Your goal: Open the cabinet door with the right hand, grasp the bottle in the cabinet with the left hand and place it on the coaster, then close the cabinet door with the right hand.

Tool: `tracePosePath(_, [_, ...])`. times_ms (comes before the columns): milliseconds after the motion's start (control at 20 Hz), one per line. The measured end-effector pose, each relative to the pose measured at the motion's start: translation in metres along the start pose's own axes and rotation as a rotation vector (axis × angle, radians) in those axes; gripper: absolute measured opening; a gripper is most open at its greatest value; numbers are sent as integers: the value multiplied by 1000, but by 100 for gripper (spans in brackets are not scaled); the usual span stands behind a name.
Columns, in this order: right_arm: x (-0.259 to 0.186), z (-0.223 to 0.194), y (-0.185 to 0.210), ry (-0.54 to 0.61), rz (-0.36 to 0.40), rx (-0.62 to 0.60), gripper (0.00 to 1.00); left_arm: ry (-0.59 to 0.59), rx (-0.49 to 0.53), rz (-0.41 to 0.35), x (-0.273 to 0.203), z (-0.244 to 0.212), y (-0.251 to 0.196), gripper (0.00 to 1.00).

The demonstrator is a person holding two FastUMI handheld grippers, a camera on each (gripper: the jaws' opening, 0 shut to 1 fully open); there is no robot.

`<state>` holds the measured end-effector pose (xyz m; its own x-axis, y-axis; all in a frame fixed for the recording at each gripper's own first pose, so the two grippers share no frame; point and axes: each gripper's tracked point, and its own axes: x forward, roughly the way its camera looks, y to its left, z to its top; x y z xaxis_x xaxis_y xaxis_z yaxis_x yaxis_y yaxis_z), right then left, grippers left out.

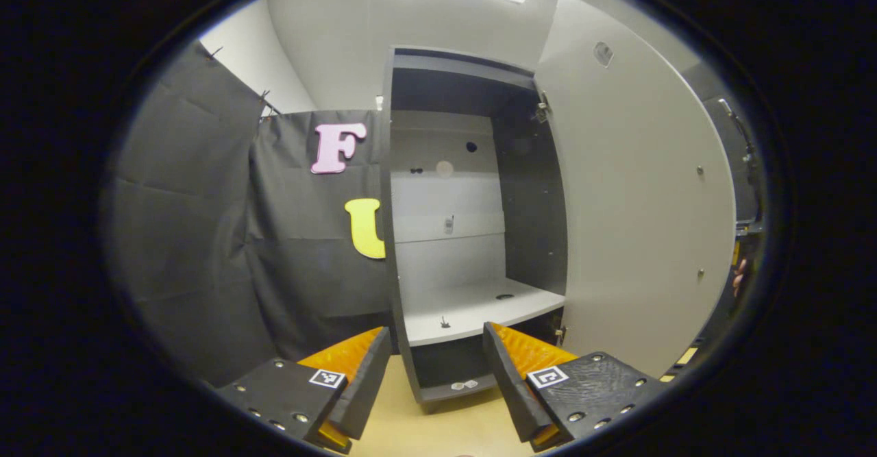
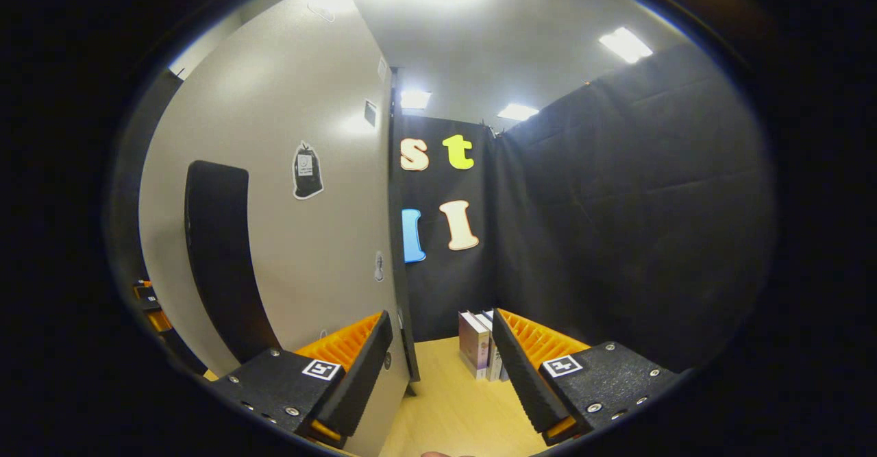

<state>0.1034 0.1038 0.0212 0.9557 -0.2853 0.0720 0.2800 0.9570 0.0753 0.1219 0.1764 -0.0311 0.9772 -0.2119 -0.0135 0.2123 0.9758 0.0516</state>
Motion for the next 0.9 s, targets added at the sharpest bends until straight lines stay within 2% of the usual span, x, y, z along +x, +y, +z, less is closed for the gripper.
tracePosePath(50, [2,1,14,1,26,-2,88,-3,-5,2,-1,2,5,81])
tracePosePath(100, [3,2,27,-3,54,-3,91,-5,-11,3,-2,3,9,81])
tracePosePath(200, [4,2,51,-5,107,-9,92,-8,-3,-2,-5,5,12,81])
tracePosePath(250, [5,2,59,-13,125,-21,89,-12,6,-5,-7,7,13,81])
tracePosePath(350, [6,0,67,-18,145,-34,92,-16,22,-2,-12,10,12,81])
tracePosePath(450, [9,-6,72,3,174,-12,89,-18,21,5,-14,14,7,81])
tracePosePath(500, [12,-9,71,23,183,3,92,-17,19,13,-16,17,6,81])
tracePosePath(600, [19,-8,67,36,194,30,92,-28,14,25,-18,24,1,81])
tracePosePath(900, [32,0,66,48,242,33,90,-11,38,76,-26,23,-1,81])
